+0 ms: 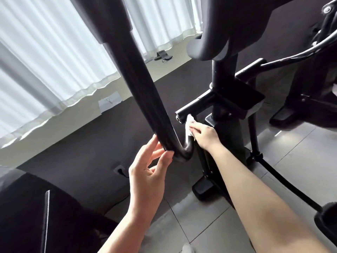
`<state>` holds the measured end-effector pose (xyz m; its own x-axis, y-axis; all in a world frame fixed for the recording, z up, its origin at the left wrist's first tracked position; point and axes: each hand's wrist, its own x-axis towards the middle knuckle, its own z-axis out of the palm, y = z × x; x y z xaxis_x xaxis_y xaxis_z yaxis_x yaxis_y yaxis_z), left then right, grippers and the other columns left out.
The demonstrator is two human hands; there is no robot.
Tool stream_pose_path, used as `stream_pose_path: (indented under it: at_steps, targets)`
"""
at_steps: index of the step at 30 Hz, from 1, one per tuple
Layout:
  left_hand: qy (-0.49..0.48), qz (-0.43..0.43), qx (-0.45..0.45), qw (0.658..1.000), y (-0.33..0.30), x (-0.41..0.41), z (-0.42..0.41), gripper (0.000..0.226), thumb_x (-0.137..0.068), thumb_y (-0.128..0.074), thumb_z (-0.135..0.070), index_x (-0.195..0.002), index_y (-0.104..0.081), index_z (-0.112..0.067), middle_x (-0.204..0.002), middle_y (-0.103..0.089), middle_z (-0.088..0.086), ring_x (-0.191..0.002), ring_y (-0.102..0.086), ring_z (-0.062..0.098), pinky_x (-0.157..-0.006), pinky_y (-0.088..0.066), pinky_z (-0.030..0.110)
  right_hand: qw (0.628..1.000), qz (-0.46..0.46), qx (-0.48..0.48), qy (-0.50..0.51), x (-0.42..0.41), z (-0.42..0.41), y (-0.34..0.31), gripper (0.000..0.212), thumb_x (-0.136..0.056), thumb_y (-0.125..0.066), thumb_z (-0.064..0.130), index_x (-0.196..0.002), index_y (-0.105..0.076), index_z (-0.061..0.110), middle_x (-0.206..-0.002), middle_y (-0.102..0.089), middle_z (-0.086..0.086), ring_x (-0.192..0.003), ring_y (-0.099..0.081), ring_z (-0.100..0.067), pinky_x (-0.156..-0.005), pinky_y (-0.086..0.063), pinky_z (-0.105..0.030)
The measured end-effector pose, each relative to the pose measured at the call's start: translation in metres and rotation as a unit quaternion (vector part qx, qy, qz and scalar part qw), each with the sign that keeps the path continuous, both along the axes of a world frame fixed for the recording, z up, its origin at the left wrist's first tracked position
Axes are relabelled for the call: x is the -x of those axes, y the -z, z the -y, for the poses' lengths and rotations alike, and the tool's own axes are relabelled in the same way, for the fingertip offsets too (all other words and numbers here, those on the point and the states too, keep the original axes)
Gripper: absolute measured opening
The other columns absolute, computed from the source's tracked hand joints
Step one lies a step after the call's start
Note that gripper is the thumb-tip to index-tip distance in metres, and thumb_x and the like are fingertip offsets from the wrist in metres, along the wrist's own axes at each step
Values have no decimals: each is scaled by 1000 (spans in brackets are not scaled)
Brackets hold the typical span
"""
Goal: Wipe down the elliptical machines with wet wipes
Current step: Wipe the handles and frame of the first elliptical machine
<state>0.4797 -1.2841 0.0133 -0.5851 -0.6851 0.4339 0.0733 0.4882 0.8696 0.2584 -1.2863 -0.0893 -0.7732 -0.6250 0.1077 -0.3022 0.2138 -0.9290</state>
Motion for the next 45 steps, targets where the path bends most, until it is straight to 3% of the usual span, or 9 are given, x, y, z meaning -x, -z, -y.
stream_pose_path:
  at_steps: [7, 13, 17, 21, 25, 31, 37, 41, 45]
  targets:
    - [8, -20, 36, 999, 4, 3, 6, 47, -78, -72, -37, -121, -61, -50, -102, -71, -3, -93, -70, 13, -67, -57, 21, 999, 5, -32, -2, 2, 0, -10, 28, -96, -59, 19, -121, -68, 12, -125, -66, -6, -117, -58, -21, -97, -37, -21]
    - [57, -29, 33, 997, 7, 3, 14, 49, -82, -69, -14, -124, -60, -37, -105, -67, -10, -93, -68, 7, -69, -53, 12, 997, 58, 45, -22, -62, -60, -26, 17, -90, -67, 17, -81, -74, 29, -97, -66, 4, -89, -62, -1, -83, -46, -14]
    - [90, -15, 40, 995, 3, 1, 20, 47, -82, -69, -27, -124, -57, -45, -106, -65, -21, -95, -67, 2, -64, -49, 8, 989, 93, 112, -28, -95, -83, -53, 21, -95, -61, 17, -82, -75, 9, -95, -68, -1, -96, -62, -5, -87, -46, -19]
    - [110, -32, 15, 993, 0, 1, 23, 36, -91, -59, -41, -126, -59, -50, -110, -66, -14, -105, -66, 14, -76, -58, 25, 971, 128, 198, -48, -115, -96, -104, 19, -96, -58, 21, -97, -75, 15, -96, -70, -8, -94, -66, -24, -88, -50, -31]
    - [99, -104, -4, 990, -27, 5, 24, 31, -96, -51, -33, -121, -65, -22, -114, -68, 2, -107, -65, 25, -92, -52, 32, 930, 138, 334, -69, -128, -96, -173, 15, -86, -61, 22, -89, -76, 23, -75, -61, -21, -69, -55, -30, -69, -48, -31]
    - [157, -202, -53, 965, -94, 13, 17, 37, -91, -53, -40, -122, -64, -24, -114, -68, 10, -104, -67, 21, -87, -53, 31, 884, 4, 467, 19, -143, -81, -226, 12, -85, -71, 7, -91, -71, 17, -76, -70, 5, -68, -63, -7, -66, -48, -16]
    - [200, -232, -85, 948, -134, 10, 10, 37, -86, -59, -44, -118, -69, -29, -110, -73, 4, -101, -70, 21, -80, -54, 23, 866, -127, 473, 98, -156, -74, -216, 11, -79, -69, 29, -87, -64, 23, -83, -67, -4, -61, -64, -15, -56, -49, -21]
    - [197, -235, -74, 949, -162, 11, 12, 36, -83, -63, -45, -117, -68, -34, -110, -73, -2, -105, -69, 18, -94, -52, 33, 832, -222, 494, 122, -151, -67, -251, 13, -81, -70, 22, -86, -65, 33, -93, -67, 8, -87, -67, -20, -69, -53, -26]
    - [226, -242, -80, 940, -196, 13, 14, 32, -88, -63, -40, -116, -65, -26, -108, -74, -4, -100, -70, 13, -85, -53, 25, 764, -444, 439, 163, -132, -66, -306, 8, -84, -73, 3, -92, -71, 5, -94, -63, -5, -93, -58, 0, -79, -46, -12]
